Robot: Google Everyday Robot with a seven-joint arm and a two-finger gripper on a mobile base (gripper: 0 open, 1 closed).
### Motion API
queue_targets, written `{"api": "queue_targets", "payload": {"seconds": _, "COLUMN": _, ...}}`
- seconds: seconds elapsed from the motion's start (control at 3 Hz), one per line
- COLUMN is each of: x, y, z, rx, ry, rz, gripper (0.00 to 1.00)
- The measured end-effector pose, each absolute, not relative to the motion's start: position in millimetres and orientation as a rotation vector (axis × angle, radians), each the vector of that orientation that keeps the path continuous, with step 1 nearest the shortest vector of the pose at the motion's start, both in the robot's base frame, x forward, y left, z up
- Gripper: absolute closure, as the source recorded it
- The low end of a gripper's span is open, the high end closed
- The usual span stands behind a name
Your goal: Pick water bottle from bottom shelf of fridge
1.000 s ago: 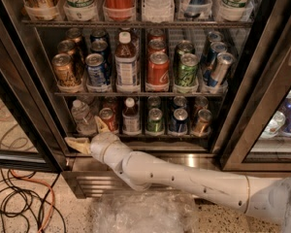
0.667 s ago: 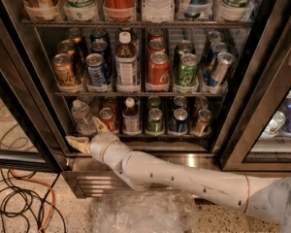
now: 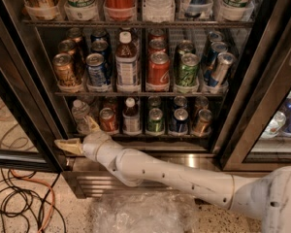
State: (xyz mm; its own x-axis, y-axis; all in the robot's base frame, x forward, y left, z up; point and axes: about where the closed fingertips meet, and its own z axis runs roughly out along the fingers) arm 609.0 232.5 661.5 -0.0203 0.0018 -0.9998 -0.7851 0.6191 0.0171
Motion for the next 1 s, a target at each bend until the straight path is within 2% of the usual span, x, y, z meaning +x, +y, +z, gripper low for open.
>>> {"api": "queue_targets", "payload": {"seconds": 1.0, "x": 628, "y": 258, "z": 639, "rx": -0.762, "ry": 1.438, "rz": 0.699, "gripper": 0.17}}
